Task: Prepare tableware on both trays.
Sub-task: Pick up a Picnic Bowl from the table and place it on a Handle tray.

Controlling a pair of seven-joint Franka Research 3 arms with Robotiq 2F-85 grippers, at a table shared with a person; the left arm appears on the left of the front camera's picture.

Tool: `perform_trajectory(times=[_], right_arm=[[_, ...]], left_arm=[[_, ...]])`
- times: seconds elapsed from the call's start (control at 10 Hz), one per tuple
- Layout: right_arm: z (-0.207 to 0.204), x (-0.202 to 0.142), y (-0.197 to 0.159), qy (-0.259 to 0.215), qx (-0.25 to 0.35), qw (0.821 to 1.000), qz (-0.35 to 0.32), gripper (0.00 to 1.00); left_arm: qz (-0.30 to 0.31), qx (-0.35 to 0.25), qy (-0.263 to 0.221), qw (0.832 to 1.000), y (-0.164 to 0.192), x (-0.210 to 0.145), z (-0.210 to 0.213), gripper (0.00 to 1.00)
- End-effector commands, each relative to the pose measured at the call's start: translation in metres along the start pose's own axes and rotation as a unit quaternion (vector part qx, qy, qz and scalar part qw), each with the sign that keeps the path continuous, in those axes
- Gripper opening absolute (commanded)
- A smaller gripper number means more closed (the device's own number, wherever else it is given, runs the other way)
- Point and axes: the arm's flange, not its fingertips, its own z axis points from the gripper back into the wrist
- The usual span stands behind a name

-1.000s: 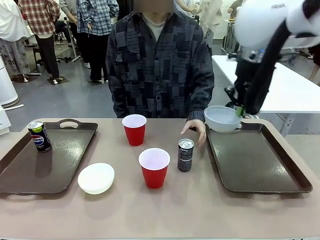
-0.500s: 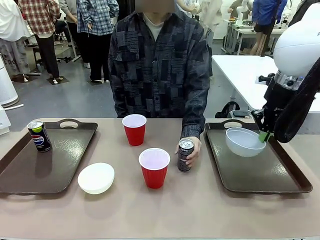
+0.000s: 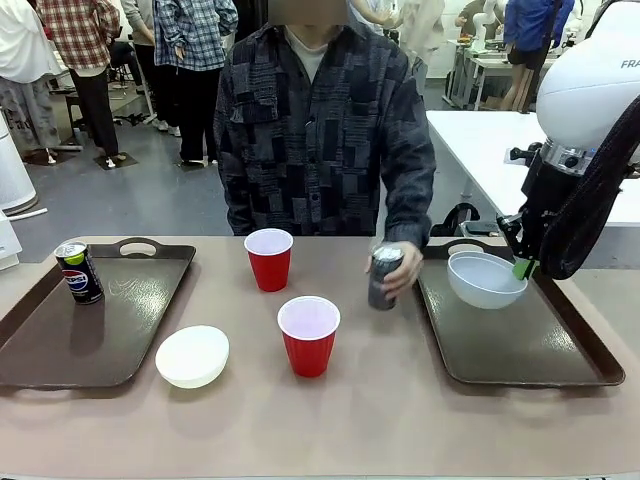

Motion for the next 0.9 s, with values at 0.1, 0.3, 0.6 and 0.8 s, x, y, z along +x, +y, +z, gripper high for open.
perform_trajectory(times=[0.1, 0.3, 0.6, 0.8], right_arm=[[-0.005, 0.016, -0.053, -0.015, -0.014, 0.998, -0.059, 0.02], [-0.012, 0.018, -0.066, -0.006, -0.02, 0.997, -0.077, 0.02], [-0.003, -0.088, 0.01, 0.0, -0.065, 0.994, 0.085, 0.02], [-0.002, -0.076, 0.001, 0.018, -0.057, 0.997, 0.051, 0.02]], left_arm=[[0.001, -0.004, -0.007, 1.0, 0.0, 0.001, 0.001, 1.0], [0.001, -0.004, -0.007, 1.0, 0.0, 0.001, 0.001, 1.0], [0.001, -0.004, -0.007, 1.0, 0.0, 0.001, 0.001, 1.0], [0.001, -0.004, -0.007, 1.0, 0.0, 0.001, 0.001, 1.0]])
